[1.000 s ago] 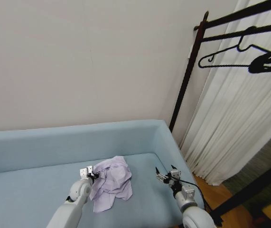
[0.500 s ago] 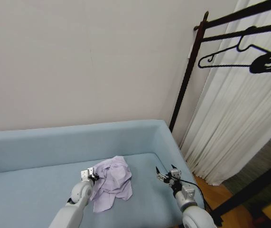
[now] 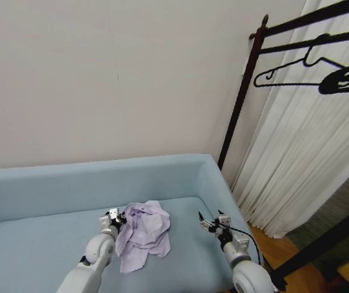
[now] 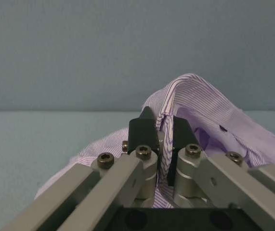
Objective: Pick up the clothes from the sofa and hang them on the clothes hanger.
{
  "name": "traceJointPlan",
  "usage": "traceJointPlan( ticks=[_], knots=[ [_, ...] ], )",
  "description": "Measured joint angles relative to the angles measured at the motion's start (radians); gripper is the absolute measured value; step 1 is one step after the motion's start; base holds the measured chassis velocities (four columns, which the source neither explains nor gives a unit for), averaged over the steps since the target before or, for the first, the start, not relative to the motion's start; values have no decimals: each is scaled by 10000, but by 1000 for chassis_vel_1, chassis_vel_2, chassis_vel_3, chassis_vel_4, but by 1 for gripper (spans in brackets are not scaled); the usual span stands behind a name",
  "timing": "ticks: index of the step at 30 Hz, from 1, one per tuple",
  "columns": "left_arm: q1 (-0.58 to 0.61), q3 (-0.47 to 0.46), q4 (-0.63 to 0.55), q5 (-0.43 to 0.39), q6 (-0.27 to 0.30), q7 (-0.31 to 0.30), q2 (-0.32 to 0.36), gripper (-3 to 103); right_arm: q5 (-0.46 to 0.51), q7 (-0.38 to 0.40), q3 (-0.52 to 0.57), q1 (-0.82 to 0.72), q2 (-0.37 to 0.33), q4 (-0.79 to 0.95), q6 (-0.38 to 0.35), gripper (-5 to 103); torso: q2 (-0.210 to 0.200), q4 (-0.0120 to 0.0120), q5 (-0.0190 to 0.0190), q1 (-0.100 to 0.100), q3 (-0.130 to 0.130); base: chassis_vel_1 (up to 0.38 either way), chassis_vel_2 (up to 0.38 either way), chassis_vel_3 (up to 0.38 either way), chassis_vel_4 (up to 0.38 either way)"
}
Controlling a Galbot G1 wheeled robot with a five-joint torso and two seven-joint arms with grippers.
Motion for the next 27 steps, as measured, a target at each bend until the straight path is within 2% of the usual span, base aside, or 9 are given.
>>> traceJointPlan(
  ticks=[4,7,9,13,16,20,21,26,27],
  knots=[
    [151,-144,-230,59,-203,177,239,3,705,-4,-331,498,-64,-316,-328,100,-1,0,-2,0,0,0,0,0,0],
    [255,-304,-507,85,-415,351,512,3,1983,125,-923,1527,-168,-932,-934,100,-1,1,0,1,0,0,0,0,0],
    [268,-333,-569,96,-473,396,570,3,2272,157,-1058,1796,-191,-1085,-1059,100,-1,1,-3,1,1,0,0,0,0],
    [332,-488,-843,193,-934,908,864,3,4484,240,-1801,3434,-409,-2042,-2052,100,-1,2,-2,1,1,0,0,0,0],
    [356,-546,-913,213,-1191,1150,972,3,5017,18,-2107,3991,-520,-2398,-2438,100,-1,2,-1,1,1,0,0,0,0],
    [378,-697,-1022,281,-1590,1658,1124,3,5305,-1072,-2927,5128,-608,-3370,-3318,100,-2,-1,0,1,2,0,0,0,0],
    [378,-697,-1022,281,-1590,1658,1124,3,5305,-1072,-2927,5128,-608,-3370,-3318,100,-2,-1,0,1,2,0,0,0,0],
    [452,-898,-1202,260,-1847,1840,1248,3,4870,-2731,-4202,6680,-397,-4914,-3524,100,-2,4,-3,1,1,0,0,0,0],
    [452,-898,-1202,260,-1847,1840,1248,3,4870,-2731,-4202,6680,-397,-4914,-3524,100,-2,4,-3,1,1,0,0,0,0]
  ],
)
